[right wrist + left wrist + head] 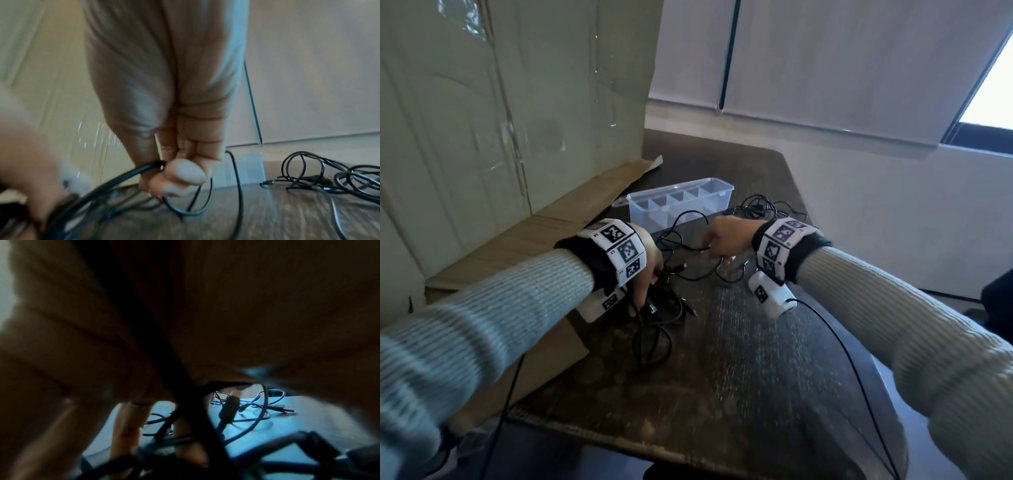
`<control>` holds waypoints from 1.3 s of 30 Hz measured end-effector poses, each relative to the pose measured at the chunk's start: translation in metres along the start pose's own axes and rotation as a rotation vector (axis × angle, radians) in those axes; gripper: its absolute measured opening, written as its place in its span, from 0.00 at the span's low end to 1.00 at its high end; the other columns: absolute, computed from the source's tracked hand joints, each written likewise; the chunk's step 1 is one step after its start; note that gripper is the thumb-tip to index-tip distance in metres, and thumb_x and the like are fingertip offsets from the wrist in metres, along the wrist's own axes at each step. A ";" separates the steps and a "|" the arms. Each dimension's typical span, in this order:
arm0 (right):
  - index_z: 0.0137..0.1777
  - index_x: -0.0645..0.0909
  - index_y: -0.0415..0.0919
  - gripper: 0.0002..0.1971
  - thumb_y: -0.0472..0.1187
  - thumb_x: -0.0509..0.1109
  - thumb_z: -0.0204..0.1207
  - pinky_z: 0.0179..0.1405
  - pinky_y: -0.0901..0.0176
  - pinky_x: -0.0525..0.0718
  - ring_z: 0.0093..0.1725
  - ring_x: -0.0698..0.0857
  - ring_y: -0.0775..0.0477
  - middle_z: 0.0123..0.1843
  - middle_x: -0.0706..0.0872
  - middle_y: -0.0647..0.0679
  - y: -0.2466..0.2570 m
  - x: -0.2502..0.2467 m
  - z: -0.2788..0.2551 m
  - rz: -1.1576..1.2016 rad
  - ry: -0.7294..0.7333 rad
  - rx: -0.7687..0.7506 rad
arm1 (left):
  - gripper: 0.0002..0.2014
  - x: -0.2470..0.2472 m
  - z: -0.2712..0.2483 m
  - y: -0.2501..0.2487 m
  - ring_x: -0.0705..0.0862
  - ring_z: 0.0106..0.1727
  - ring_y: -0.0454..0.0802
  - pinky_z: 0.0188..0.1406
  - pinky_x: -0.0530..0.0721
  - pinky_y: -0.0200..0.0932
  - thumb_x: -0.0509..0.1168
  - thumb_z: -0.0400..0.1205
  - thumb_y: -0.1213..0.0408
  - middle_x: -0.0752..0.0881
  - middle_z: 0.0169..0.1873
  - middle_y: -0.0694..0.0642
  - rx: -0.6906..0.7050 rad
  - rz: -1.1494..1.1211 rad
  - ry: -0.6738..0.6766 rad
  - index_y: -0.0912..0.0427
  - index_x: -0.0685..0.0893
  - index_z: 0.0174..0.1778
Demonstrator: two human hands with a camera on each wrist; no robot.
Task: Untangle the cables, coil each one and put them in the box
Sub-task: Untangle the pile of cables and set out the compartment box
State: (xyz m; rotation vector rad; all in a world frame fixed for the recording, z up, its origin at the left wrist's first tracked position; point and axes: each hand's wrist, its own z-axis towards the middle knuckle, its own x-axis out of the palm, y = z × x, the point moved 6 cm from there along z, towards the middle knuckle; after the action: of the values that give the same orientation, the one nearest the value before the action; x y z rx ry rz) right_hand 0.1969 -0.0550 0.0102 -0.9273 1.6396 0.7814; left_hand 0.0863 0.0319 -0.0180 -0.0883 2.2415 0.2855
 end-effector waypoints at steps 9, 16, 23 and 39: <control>0.50 0.84 0.23 0.16 0.38 0.63 0.82 0.42 0.53 0.83 0.41 0.87 0.38 0.44 0.89 0.32 -0.013 -0.069 -0.044 0.198 -0.353 0.077 | 0.11 -0.046 -0.023 0.045 0.79 0.41 0.50 0.39 0.78 0.41 0.75 0.72 0.67 0.81 0.36 0.50 -0.027 -0.022 -0.287 0.53 0.78 0.36; 0.49 0.78 0.26 0.10 0.33 0.58 0.85 0.26 0.58 0.82 0.26 0.84 0.49 0.40 0.85 0.37 -0.029 -0.082 -0.069 0.655 -0.580 0.136 | 0.18 -0.054 -0.036 0.077 0.79 0.41 0.47 0.35 0.78 0.37 0.75 0.72 0.72 0.82 0.46 0.51 -0.183 -0.121 -0.186 0.58 0.77 0.52; 0.55 0.76 0.30 0.04 0.31 0.62 0.85 0.26 0.58 0.89 0.27 0.89 0.46 0.41 0.86 0.38 -0.002 -0.096 -0.089 1.061 -0.579 -0.068 | 0.68 -0.097 -0.061 0.029 0.57 0.82 0.60 0.79 0.62 0.52 0.79 0.64 0.44 0.50 0.83 0.66 0.040 -0.261 -0.693 0.61 0.32 0.81; 0.44 0.75 0.42 0.10 0.33 0.56 0.85 0.22 0.65 0.71 0.22 0.78 0.55 0.35 0.82 0.49 -0.068 -0.167 -0.160 1.370 -1.313 -0.053 | 0.22 -0.106 -0.042 0.028 0.79 0.40 0.48 0.42 0.77 0.41 0.66 0.81 0.64 0.79 0.49 0.53 0.282 -0.512 -1.146 0.60 0.70 0.69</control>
State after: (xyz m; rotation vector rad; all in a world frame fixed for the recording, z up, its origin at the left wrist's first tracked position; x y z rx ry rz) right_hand 0.2076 -0.1929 0.2080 0.8453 0.7878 1.7748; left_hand 0.1176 0.0453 0.0941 -0.2641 1.0453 -0.2306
